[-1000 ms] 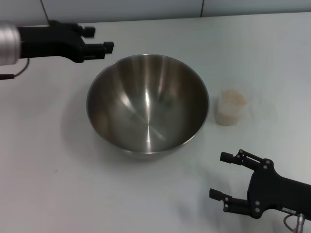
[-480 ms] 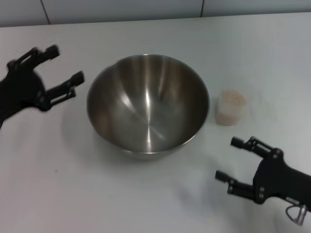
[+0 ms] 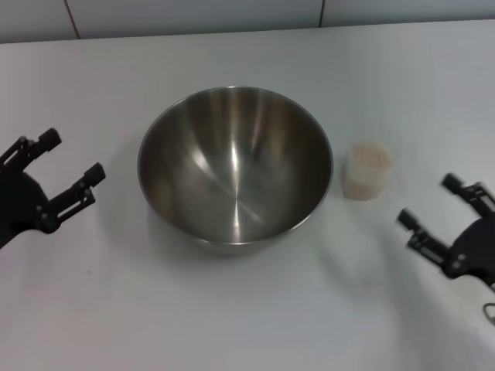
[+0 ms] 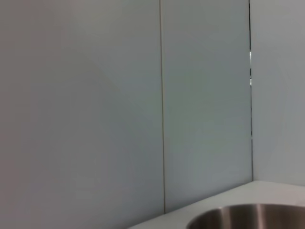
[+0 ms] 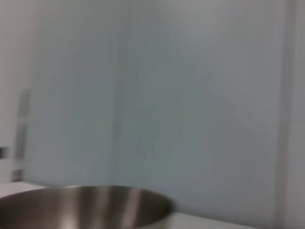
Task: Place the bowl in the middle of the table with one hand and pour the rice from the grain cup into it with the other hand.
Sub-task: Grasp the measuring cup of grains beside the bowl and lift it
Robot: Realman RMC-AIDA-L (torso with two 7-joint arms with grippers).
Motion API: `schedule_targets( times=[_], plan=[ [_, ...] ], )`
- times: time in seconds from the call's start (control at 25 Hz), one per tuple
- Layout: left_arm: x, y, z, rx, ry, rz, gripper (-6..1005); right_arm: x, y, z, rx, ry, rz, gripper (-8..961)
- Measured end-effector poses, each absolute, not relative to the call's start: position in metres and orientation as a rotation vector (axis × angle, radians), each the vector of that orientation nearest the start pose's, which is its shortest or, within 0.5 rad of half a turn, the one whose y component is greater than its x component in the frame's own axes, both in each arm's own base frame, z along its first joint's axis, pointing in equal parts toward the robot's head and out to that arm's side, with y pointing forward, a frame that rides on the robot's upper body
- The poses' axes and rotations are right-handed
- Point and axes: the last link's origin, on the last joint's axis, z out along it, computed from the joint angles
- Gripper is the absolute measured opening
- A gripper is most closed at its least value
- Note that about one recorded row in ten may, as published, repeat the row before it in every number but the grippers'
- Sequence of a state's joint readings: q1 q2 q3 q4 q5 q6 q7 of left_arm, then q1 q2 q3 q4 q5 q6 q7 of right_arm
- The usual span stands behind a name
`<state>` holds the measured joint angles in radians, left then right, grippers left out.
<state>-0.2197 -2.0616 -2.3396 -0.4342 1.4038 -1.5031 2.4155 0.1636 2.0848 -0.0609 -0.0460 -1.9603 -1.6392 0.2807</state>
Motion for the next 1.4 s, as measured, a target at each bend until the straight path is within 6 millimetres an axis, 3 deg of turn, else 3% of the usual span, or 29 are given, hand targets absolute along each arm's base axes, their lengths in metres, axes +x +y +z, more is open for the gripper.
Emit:
schedule_targets(
  times=[0.36,1.4],
  plan=[
    [-0.338,0.247,0.003,-2.270,-0.363,-0.794,829,0.375,0.202,-0.021,-1.785,0.535,0.681,830],
    [-0.337,0.248,-0.001,-2.294,-0.357,-0.780,829,0.376,0.253,-0.039,-1.853,0.621,0.537,830]
  ],
)
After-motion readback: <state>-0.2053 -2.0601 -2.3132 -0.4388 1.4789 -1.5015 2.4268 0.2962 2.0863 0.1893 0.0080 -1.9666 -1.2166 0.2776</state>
